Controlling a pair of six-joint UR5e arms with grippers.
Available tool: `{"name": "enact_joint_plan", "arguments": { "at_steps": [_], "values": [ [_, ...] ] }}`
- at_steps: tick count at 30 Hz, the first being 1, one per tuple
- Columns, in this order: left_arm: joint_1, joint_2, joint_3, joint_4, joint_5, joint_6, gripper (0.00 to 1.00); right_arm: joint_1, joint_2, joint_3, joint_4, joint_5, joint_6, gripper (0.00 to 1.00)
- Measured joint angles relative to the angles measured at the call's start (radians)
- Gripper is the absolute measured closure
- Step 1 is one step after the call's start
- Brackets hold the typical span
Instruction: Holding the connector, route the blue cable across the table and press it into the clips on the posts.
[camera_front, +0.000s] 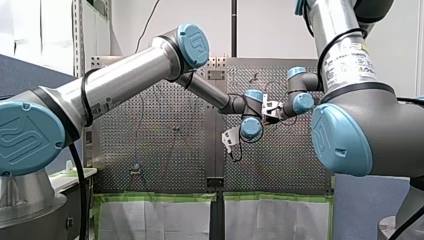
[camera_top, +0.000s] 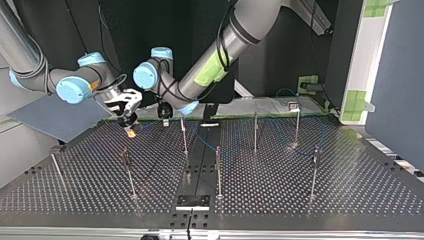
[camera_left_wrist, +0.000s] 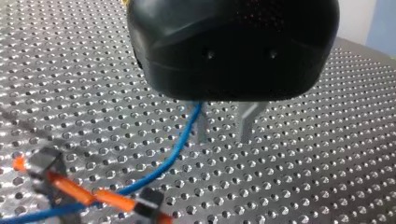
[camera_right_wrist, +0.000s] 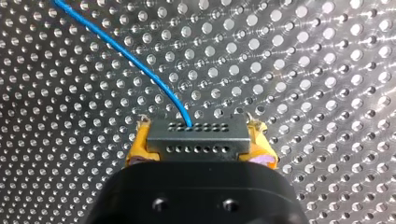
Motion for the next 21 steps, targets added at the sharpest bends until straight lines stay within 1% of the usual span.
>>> {"name": "enact_joint_plan", "arguments": {
  "at_steps": [6, 9, 11, 12, 16, 21],
  "values": [
    [0.003, 0.001, 0.033, -0.019, -0.009, -0.006, 1.00, 0.000, -0.005, -0.003, 0.000, 0.000, 0.000, 1.00],
    [0.001, 0.003, 0.055, -0.039, -0.015, -0.013, 1.00, 0.000, -0.024, -0.004, 0.000, 0.000, 0.002, 1.00],
    [-0.001, 0.007, 0.065, -0.059, -0.018, -0.020, 1.00, -0.001, -0.040, -0.006, -0.001, 0.000, 0.006, 1.00],
    [-0.002, 0.010, 0.067, -0.067, -0.019, -0.023, 1.00, -0.001, -0.048, -0.008, -0.001, 0.000, 0.010, 1.00],
    [-0.006, 0.029, 0.071, -0.107, -0.022, -0.029, 1.00, 0.000, -0.088, -0.022, 0.001, 0.000, 0.041, 1.00],
    [-0.012, 0.070, 0.071, -0.139, -0.029, -0.030, 1.00, -0.001, -0.132, -0.031, 0.008, -0.001, 0.061, 1.00]
  ]
}}
